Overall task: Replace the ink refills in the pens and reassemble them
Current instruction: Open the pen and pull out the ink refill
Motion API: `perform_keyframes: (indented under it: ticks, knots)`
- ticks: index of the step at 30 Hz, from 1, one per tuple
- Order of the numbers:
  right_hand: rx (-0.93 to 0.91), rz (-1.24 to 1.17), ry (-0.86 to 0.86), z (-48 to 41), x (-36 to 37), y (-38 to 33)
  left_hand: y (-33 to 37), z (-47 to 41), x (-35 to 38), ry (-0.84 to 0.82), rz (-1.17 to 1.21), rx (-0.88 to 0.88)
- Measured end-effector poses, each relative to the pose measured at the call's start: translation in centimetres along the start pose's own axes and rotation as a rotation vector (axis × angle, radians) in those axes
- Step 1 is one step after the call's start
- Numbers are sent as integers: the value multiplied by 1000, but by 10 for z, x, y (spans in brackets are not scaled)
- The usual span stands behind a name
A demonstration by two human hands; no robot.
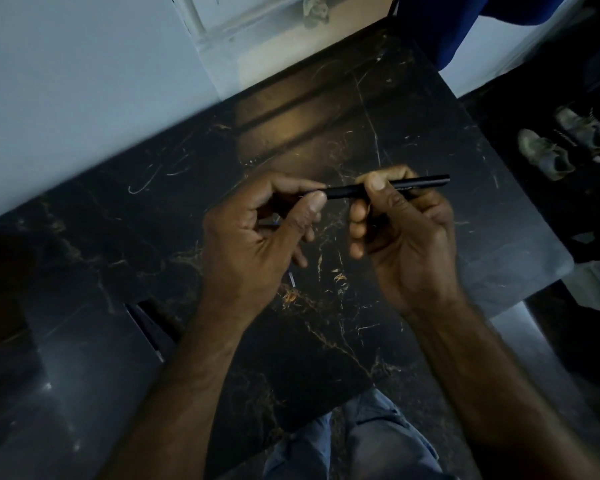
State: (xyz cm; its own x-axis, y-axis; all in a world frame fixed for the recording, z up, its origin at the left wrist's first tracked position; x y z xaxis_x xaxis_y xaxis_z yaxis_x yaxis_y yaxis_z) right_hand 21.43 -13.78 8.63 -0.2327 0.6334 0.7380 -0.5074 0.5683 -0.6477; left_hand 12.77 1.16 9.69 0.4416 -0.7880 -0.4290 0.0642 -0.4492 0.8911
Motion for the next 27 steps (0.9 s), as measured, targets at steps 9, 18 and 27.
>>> perform_keyframes:
  ticks: [9,18,27]
  knots:
    - [-17,37,-10,0,0,3,3,-3,5,-41,-115,-92]
    - [-21,111,-52,0,-2,11,-1,-2,9,92,-205,-3]
    - [-20,81,8,2,-5,17,-18,4,6,21,240,-176]
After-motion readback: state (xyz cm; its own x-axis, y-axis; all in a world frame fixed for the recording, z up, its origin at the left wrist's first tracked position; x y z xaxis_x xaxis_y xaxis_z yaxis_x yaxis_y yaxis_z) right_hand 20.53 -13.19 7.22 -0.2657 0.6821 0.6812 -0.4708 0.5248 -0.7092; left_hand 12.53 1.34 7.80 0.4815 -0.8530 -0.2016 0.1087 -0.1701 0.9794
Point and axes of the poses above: each hand's wrist, its own z-axis away from the middle knuckle, its own x-axis out of the palm, y = z × x, the point moved 2 cm from there along -z, towards the middle knuckle, and after that the axes turned 13 degrees about -z, right-handed, at the moved point
